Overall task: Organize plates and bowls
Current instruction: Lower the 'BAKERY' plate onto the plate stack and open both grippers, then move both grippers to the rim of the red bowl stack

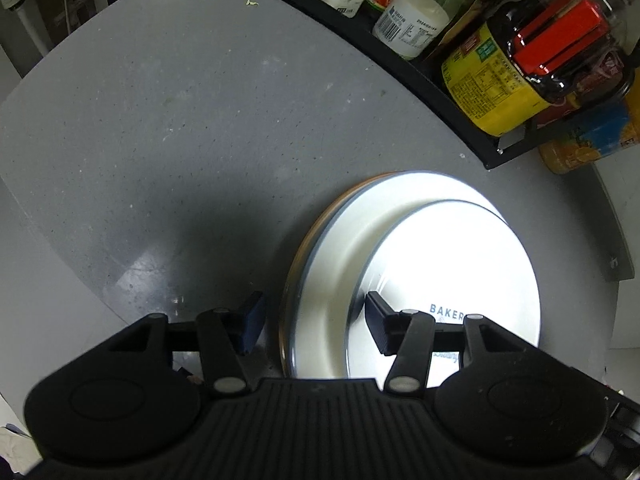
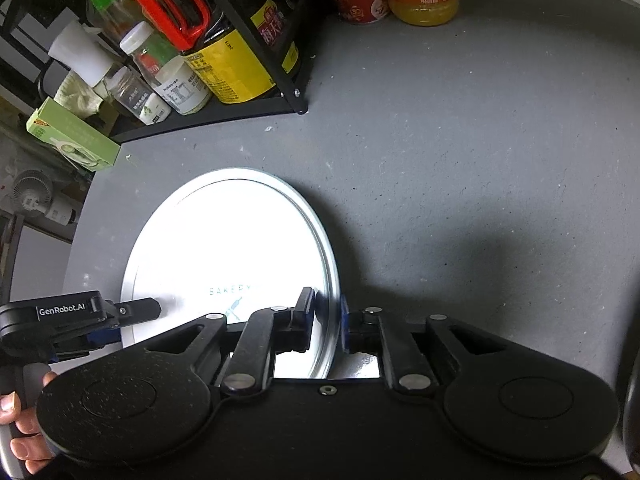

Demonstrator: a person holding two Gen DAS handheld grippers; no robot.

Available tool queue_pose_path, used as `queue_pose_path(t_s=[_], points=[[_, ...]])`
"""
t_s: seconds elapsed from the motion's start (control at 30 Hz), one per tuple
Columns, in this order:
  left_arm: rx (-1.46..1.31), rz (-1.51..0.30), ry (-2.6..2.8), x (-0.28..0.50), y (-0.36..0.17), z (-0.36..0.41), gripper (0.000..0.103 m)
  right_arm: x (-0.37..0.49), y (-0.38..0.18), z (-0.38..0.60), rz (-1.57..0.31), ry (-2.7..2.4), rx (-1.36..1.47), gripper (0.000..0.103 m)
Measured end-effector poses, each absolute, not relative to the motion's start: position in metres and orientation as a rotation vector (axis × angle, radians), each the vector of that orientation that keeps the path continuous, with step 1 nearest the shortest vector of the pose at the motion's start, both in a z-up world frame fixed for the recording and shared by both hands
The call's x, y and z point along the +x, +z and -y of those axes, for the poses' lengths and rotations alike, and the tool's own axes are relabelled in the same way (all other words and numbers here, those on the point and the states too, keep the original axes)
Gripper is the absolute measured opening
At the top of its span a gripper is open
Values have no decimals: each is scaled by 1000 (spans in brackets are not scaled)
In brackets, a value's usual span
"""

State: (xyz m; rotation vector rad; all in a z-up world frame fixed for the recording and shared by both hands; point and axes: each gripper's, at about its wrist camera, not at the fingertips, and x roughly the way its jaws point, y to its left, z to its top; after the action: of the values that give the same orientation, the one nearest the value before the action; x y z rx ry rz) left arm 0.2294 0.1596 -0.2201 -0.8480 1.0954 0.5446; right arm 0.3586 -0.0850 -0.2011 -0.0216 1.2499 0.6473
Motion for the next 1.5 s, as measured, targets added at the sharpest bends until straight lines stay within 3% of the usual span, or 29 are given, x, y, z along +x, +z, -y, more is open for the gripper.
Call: queue_pose_path(t_s=[0.3,0.7,0.9,1.07,1.2,1.5], points=[[-902,-1053,520,220,-221,-168,30,354,-199,76,-1242,631,-45,26],[-856,-1065,484,219,-215,-172,26,346,-188,78,-1215,581,-33,28],[-818,-1037,448,214,-198,-175,31,330,-170,89,-1168,563,6,30],[-772,-1041,417,215,-185,-166,45,313,-155,102,-1127,536,27,45],[-747,-1030,379,221,-176,-156,61,304,-145,118,-1108,509,48,48],[-704,-1036,260,243,-159,-119,72,290,-121,165,-1042,414,109,64]])
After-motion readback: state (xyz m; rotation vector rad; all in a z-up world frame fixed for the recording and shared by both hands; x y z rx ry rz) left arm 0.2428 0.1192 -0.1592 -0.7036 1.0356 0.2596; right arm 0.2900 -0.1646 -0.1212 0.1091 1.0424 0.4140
